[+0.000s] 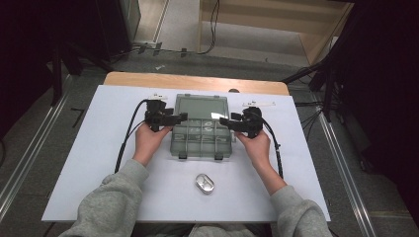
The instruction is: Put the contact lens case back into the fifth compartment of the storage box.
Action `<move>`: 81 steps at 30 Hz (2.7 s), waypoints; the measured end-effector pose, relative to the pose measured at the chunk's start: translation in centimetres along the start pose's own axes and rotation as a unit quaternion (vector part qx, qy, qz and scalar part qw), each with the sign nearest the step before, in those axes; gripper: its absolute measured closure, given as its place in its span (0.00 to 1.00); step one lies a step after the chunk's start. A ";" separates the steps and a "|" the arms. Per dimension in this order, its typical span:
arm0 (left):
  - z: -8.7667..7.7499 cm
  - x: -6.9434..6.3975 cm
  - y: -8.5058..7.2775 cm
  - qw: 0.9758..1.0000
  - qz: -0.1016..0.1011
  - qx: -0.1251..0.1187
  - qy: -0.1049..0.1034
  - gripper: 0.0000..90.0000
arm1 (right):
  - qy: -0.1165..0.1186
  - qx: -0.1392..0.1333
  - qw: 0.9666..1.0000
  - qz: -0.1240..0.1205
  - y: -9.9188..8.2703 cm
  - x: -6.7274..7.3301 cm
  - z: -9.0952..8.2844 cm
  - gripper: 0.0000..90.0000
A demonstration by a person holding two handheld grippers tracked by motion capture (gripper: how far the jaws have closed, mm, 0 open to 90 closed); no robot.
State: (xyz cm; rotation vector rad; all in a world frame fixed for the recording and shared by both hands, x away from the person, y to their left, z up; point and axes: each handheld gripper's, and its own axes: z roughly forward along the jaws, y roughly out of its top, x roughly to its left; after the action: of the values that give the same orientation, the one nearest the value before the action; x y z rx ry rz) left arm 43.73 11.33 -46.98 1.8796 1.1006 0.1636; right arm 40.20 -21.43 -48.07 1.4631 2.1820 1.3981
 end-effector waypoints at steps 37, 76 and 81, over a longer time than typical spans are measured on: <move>-5.7 -2.5 -1.0 0.995 0.022 0.020 -0.094 0.28 | 0.088 0.008 0.996 -0.031 -1.5 2.4 -4.5 0.31; -7.9 -3.8 -4.9 0.991 0.053 0.044 -0.113 0.28 | 0.101 0.034 0.993 -0.056 -5.5 4.7 -7.2 0.27; -8.3 -4.1 -5.4 0.990 0.058 0.046 -0.117 0.28 | 0.105 0.039 0.992 -0.059 -6.0 5.0 -7.4 0.27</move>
State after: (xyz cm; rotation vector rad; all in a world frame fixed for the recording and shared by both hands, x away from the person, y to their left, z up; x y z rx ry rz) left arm 33.71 14.61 -45.08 1.9884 0.8534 -0.0426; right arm 29.58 -22.47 -46.89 1.2363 2.4309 1.5021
